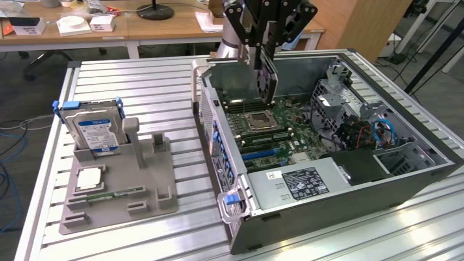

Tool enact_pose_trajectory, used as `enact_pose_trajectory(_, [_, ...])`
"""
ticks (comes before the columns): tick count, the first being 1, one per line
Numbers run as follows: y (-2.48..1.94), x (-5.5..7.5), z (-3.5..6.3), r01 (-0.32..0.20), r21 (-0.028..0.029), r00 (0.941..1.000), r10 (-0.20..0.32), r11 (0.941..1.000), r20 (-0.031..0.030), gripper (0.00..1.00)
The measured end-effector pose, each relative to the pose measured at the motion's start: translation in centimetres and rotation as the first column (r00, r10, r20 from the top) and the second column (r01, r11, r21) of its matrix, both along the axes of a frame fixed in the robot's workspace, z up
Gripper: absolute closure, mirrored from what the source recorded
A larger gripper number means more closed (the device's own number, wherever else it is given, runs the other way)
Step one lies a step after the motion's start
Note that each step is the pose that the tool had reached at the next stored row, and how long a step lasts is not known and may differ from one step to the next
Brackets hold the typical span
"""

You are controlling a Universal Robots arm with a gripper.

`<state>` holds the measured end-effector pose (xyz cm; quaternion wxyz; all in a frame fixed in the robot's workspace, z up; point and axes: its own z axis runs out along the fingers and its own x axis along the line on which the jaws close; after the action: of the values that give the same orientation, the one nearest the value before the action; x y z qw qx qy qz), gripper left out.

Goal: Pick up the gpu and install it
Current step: 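Pick up the gpu and move the gpu toward the slot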

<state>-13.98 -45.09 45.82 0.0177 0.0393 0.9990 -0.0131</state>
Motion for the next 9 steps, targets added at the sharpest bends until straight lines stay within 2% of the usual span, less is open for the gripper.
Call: enact_pose_trajectory(9, [0.0,1.1,-0.55,0.0,0.0001,1.0,0.0,1.0,0.007,0.74])
